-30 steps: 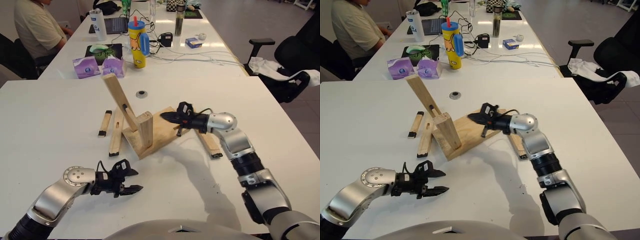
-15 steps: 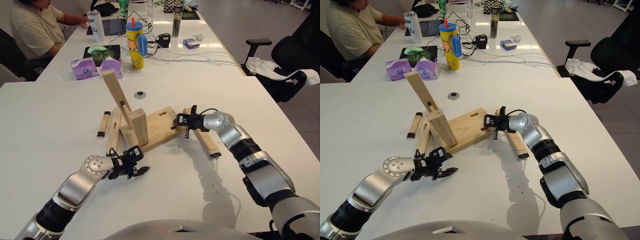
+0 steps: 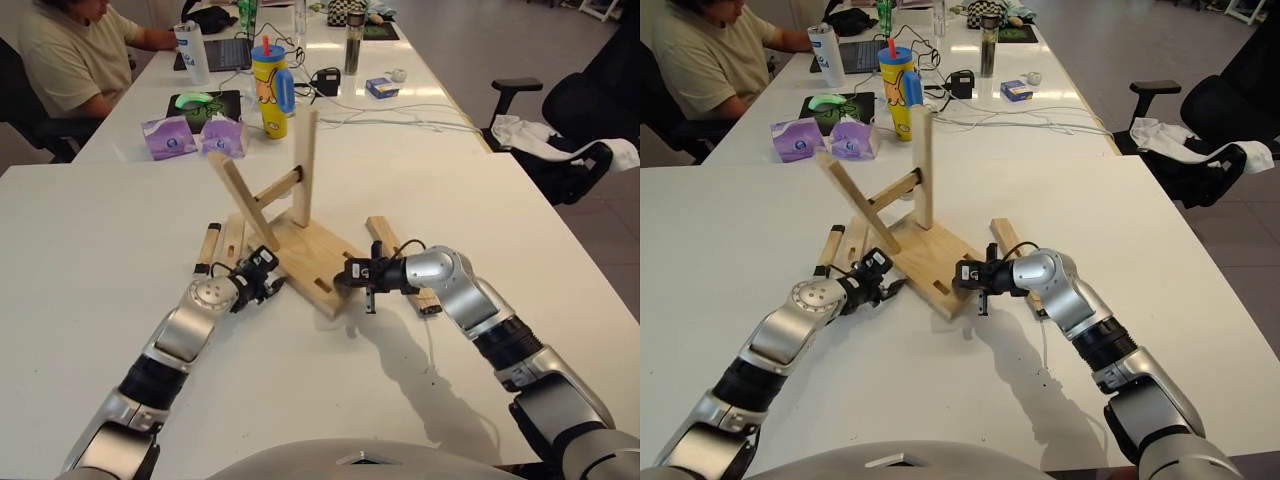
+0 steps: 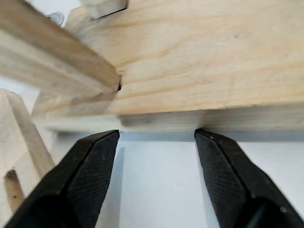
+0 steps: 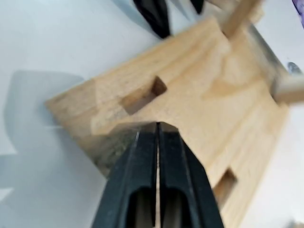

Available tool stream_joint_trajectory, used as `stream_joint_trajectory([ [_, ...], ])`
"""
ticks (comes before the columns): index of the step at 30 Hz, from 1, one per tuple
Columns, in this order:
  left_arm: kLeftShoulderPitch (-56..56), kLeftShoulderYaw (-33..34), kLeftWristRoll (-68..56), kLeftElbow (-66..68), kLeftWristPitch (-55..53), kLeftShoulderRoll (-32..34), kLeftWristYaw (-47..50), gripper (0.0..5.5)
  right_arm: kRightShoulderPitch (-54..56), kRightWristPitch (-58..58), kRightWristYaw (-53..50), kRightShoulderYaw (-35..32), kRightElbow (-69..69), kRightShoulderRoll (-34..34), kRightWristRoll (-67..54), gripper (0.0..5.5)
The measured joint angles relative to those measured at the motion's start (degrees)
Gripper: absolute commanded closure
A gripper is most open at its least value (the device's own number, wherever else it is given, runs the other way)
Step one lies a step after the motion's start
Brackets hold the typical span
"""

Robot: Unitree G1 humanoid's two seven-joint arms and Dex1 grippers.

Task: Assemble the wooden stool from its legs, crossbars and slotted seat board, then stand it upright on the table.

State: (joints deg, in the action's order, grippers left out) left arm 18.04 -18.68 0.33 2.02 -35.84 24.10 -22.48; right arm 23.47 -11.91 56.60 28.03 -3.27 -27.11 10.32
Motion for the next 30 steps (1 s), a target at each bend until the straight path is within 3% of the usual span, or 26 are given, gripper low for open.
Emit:
stream_joint_trajectory([
  [9, 4.43, 1.65, 2.24, 9.53, 5.54, -3.16, 0.29, 2.53, -3.35, -4.29, -5.34, -0.07, 3.20, 4.57, -0.82, 5.50],
  [12, 4.00, 3.81, 2.28, 9.10, 8.66, -4.07, 1.99, 2.53, -5.45, -4.30, -9.66, -3.37, 2.63, 8.24, -4.24, 5.50],
  [16, 1.96, 11.91, 0.61, -2.23, 11.87, -4.63, 6.06, 2.53, -6.39, -3.34, -16.23, -10.48, 6.11, 12.68, -9.23, 5.50],
  [20, -0.81, 20.16, -1.32, -16.44, 3.85, -4.49, 9.29, 2.53, -6.61, -4.59, -19.62, -14.87, 7.95, 14.17, -12.73, 5.50],
  [24, -4.15, 27.80, -2.18, -22.50, -2.86, -3.83, 11.45, 2.56, -8.10, -12.56, -20.81, -18.02, 9.19, 15.82, -18.62, 4.95],
  [30, -8.76, 31.84, -6.08, -15.74, -1.44, -5.03, 10.38, 2.56, -8.98, -17.68, -24.72, -24.67, 10.20, 19.55, -26.95, 4.05],
])
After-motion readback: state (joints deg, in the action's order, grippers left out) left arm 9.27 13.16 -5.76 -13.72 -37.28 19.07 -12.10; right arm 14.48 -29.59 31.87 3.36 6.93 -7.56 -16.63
